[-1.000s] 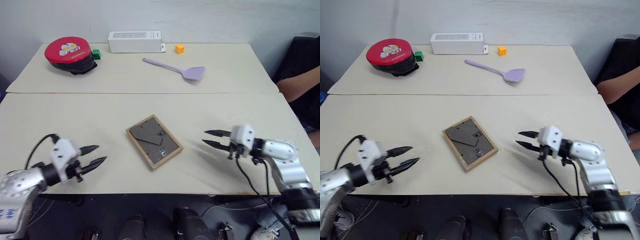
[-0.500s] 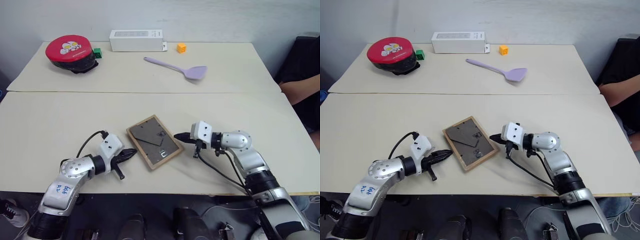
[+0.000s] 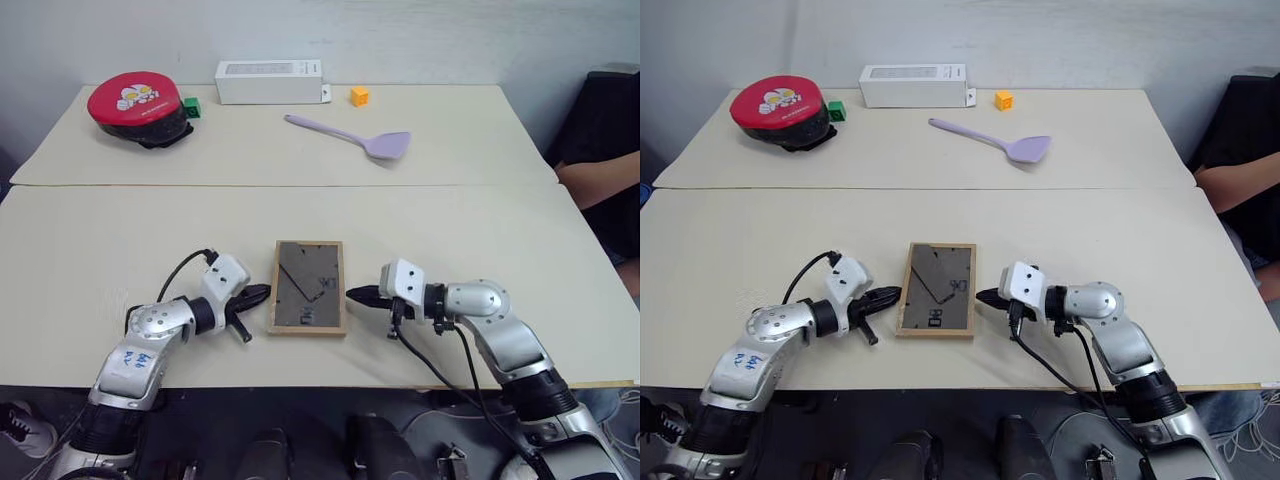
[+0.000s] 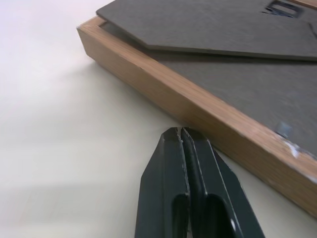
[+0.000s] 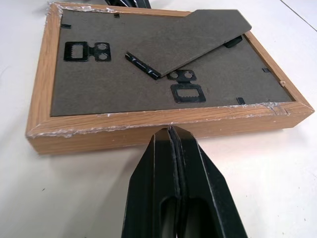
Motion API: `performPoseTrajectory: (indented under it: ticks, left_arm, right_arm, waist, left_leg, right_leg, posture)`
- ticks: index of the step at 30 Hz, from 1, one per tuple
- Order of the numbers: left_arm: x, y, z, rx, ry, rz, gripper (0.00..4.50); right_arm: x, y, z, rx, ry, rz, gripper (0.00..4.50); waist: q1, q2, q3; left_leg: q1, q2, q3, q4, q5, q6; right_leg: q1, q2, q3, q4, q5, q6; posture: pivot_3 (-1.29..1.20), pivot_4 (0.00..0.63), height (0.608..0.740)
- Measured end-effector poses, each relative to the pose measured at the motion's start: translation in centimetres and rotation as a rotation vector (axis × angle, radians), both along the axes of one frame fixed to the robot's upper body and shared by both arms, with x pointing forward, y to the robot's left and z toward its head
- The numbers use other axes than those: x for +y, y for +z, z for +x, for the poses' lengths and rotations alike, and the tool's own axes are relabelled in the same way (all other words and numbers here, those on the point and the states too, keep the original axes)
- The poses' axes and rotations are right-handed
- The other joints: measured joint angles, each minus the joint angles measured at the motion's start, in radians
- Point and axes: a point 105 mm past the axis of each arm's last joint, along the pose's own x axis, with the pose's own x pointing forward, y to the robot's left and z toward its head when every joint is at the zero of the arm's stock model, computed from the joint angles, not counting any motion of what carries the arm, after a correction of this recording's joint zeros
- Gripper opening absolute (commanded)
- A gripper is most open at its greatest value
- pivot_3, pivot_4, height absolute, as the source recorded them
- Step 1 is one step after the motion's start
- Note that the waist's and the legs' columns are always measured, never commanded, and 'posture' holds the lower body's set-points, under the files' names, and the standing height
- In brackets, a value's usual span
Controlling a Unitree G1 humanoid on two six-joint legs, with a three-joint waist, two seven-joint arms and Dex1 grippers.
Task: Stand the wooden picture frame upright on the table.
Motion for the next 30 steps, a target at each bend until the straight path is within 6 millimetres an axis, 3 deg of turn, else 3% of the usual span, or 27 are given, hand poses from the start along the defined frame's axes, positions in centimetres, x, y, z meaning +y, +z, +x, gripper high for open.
performPoseTrajectory:
  ticks: [5,9,11,17,30]
  left_arm:
    - [3.5,1.3,-2.2,0.346,0.054,-0.217,2.56]
    - [2.8,3.5,-3.0,0.623,0.007,-0.365,3.81]
    - [2.3,3.7,-2.9,0.729,0.011,-0.390,4.41]
    - [-0.8,2.6,-2.5,0.896,-0.047,-0.408,4.47]
    - [-3.6,2.2,-1.1,0.968,-0.048,-0.475,4.47]
  right_arm:
    - [-1.7,0.5,-0.4,-0.013,-0.010,-0.051,0.00]
    - [-1.2,0.2,-1.0,-0.006,0.016,-0.055,0.00]
    - [-0.8,0.0,-1.2,-0.006,0.028,-0.057,0.00]
    - [-0.1,-0.8,-1.2,0.005,0.023,-0.076,0.00]
    - [0.8,-1.1,-1.2,-0.004,0.036,-0.084,0.00]
  waist:
    - [0.001,-0.001,0.000]
    - [0.010,-0.001,0.001]
    - [0.012,-0.001,0.001]
    - [0.015,-0.001,0.000]
    - [0.042,-0.001,0.000]
  left_leg:
    - [0.000,0.000,-0.001,0.000,0.000,0.000]
    - [0.000,-0.001,-0.003,0.001,0.000,0.001]
    - [0.000,-0.001,-0.003,0.001,0.000,0.000]
    - [0.000,-0.002,-0.003,0.002,0.000,-0.001]
    - [0.000,-0.004,-0.005,0.010,0.000,0.000]
  right_leg:
    - [0.000,0.000,-0.001,0.000,0.000,-0.001]
    - [0.002,-0.001,-0.002,-0.001,0.000,0.000]
    - [0.001,-0.001,-0.002,0.001,0.000,0.000]
    - [0.001,-0.001,-0.001,0.003,0.000,0.000]
    - [0.003,-0.002,-0.003,0.003,0.000,0.000]
  posture:
    - [0.00,0.150,0.740]
    - [0.00,0.150,0.740]
    - [0.00,0.150,0.740]
    - [0.00,0.150,0.740]
    - [0.00,0.150,0.740]
